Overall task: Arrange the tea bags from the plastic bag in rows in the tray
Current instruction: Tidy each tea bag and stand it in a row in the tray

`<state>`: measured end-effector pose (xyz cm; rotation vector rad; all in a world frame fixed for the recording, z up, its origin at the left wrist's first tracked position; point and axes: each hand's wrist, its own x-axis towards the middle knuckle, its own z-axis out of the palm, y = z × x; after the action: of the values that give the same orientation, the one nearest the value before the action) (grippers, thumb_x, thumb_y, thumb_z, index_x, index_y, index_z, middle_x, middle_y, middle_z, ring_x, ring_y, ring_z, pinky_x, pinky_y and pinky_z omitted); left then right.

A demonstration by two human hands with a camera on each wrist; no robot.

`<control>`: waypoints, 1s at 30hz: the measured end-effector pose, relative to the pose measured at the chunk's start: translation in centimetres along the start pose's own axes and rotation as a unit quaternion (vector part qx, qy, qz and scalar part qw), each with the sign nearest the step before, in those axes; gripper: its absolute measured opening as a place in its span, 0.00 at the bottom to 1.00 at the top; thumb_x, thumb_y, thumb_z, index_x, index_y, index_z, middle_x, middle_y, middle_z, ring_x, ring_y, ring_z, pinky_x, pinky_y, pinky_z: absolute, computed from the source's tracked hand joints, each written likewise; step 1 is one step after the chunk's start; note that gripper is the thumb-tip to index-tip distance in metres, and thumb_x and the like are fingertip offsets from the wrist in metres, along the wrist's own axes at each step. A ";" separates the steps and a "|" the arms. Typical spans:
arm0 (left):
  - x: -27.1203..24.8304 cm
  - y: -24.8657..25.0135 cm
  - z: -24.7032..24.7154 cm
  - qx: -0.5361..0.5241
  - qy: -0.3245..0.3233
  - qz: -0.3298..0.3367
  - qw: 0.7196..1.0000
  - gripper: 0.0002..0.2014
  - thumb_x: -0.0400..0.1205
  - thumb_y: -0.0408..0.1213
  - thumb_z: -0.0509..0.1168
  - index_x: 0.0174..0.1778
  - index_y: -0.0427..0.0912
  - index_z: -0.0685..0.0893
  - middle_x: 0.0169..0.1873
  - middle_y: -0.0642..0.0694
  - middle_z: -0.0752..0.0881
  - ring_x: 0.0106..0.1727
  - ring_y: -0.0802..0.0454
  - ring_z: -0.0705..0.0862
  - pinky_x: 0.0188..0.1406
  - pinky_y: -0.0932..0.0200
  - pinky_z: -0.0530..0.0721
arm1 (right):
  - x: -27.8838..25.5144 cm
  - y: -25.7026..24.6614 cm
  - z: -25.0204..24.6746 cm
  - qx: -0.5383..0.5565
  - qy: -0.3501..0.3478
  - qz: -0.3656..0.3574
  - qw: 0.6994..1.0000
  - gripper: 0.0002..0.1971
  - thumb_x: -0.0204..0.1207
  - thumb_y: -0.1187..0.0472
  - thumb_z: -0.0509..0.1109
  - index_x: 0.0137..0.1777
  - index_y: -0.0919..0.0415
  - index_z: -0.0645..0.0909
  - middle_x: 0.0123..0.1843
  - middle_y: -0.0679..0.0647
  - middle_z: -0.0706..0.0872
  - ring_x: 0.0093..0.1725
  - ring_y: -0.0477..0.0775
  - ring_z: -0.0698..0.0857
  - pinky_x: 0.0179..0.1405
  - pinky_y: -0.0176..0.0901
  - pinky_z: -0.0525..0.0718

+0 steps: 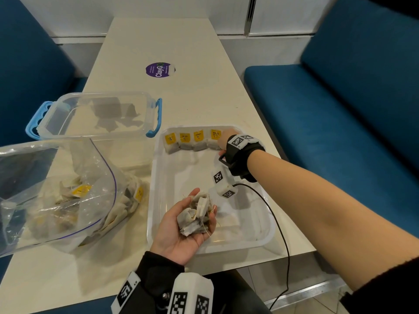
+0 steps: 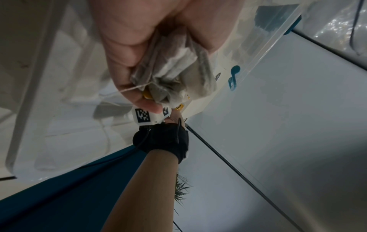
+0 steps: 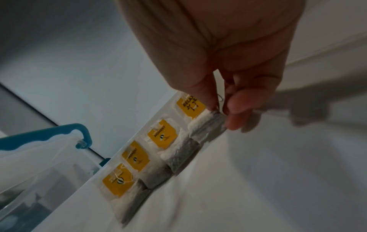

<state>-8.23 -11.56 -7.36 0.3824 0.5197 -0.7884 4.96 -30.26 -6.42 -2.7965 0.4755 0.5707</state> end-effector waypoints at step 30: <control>0.0 -0.3 0.4 0.008 0.006 0.004 1.000 0.13 0.75 0.35 0.62 0.54 0.41 0.85 0.43 0.34 0.85 0.42 0.40 0.83 0.32 0.53 0.87 | 1.4 0.1 0.8 -0.010 0.000 -0.025 1.000 0.18 0.81 0.47 0.59 0.55 0.62 0.79 0.47 0.58 0.77 0.45 0.58 0.76 0.49 0.47 0.78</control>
<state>-8.41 -11.95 -7.10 0.4044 0.5236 -0.7827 5.90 -30.53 -7.72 -2.8185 0.4002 0.5667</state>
